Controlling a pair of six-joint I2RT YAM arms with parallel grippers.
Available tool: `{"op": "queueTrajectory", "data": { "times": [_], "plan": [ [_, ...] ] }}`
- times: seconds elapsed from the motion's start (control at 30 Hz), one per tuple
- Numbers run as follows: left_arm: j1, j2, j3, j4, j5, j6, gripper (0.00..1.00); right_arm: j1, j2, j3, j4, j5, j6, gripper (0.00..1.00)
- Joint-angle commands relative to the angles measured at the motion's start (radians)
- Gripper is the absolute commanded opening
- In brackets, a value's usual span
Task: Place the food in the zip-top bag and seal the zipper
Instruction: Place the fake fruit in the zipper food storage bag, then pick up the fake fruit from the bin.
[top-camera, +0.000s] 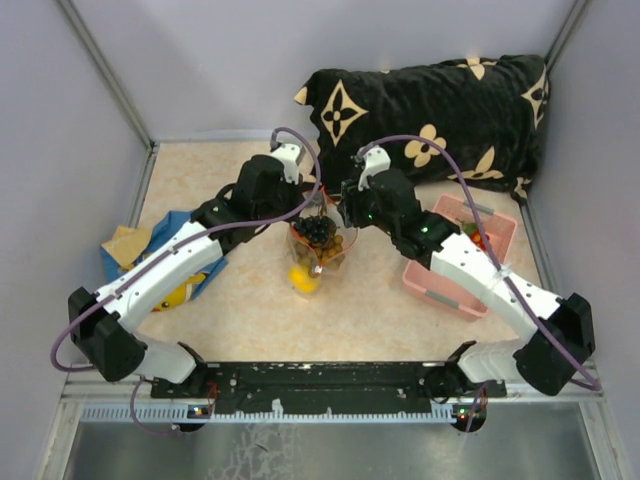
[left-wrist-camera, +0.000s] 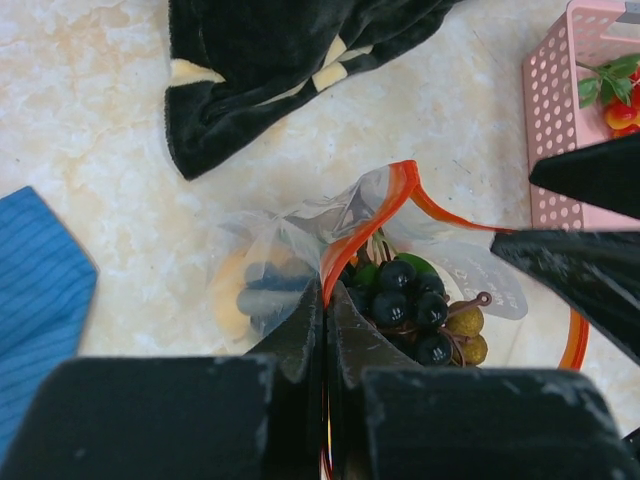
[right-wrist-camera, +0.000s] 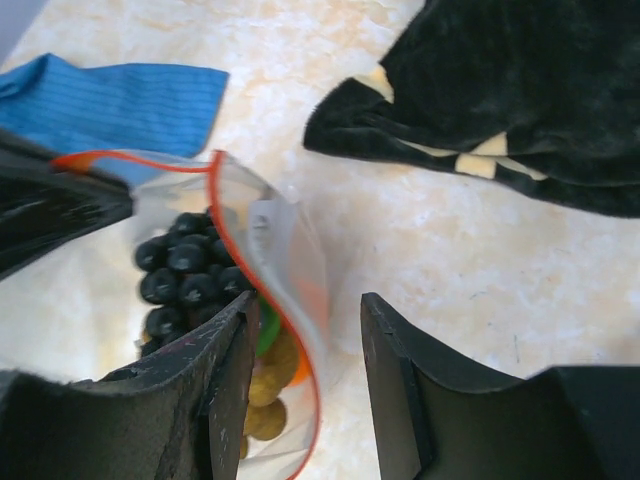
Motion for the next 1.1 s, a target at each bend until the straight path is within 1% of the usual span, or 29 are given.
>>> {"op": "queueTrajectory", "data": {
  "times": [0.0,0.1,0.2,0.23,0.33,0.37,0.43,0.53,0.87,0.9,0.93,1.07],
  "plan": [
    [0.004,-0.049,-0.011,0.055,0.01,0.006,0.0,-0.041,0.019,-0.013,0.02,-0.01,-0.03,0.45],
    [0.005,-0.05,-0.015,0.058,0.008,0.008,0.0,-0.042,0.031,-0.014,0.019,-0.051,-0.033,0.4],
    [0.007,-0.049,-0.017,0.059,0.009,0.004,0.0,-0.042,0.044,0.006,-0.002,-0.07,-0.045,0.32],
    [0.007,-0.051,-0.019,0.06,0.009,0.004,0.0,-0.041,0.047,0.014,-0.012,-0.076,-0.051,0.26],
    [0.008,-0.054,-0.026,0.06,-0.003,0.005,0.0,-0.041,0.047,0.057,-0.051,-0.087,-0.058,0.02],
    [0.01,-0.052,-0.028,0.056,-0.013,0.004,0.0,-0.041,0.043,0.08,-0.069,-0.091,-0.059,0.0],
    [0.014,-0.048,-0.032,0.045,-0.046,0.002,0.0,-0.04,0.025,0.118,-0.095,-0.124,-0.055,0.0],
    [0.019,-0.043,-0.034,0.022,-0.074,-0.011,0.0,-0.04,-0.014,0.13,-0.073,-0.172,-0.037,0.0],
    [0.02,-0.083,-0.033,0.031,-0.015,-0.019,0.0,-0.041,0.006,0.131,-0.133,-0.132,-0.008,0.0],
    [0.021,-0.085,-0.036,0.034,-0.008,-0.02,0.0,-0.041,0.001,0.135,-0.142,-0.128,-0.008,0.03],
    [0.021,-0.088,-0.039,0.037,-0.003,-0.02,0.0,-0.041,-0.005,0.142,-0.154,-0.121,-0.009,0.09],
    [0.02,-0.1,-0.056,0.055,0.006,-0.018,0.0,-0.05,-0.036,0.171,-0.241,-0.061,-0.016,0.25]
  ]
}}
